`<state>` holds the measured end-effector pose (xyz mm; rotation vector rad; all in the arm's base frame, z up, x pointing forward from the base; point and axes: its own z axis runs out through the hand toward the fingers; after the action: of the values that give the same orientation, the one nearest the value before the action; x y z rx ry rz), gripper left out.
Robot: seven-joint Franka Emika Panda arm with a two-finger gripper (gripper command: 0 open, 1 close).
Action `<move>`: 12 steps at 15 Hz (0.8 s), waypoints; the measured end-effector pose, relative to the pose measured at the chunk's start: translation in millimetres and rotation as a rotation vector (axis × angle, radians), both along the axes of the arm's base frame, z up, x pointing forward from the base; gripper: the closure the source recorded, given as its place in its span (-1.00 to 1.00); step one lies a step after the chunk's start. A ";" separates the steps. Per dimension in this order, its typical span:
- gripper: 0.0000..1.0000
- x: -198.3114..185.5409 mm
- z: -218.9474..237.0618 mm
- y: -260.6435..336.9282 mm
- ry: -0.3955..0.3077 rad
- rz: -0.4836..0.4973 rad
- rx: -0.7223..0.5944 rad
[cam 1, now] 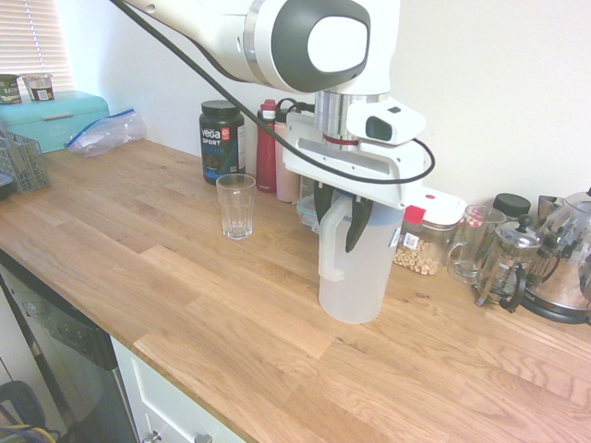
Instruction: Pour me some water
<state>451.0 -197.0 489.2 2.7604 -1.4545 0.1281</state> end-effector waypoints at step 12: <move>1.00 9.0 13.0 1.4 -0.023 0.020 -0.011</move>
<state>460.0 -195.6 502.2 2.7744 -1.4273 0.1675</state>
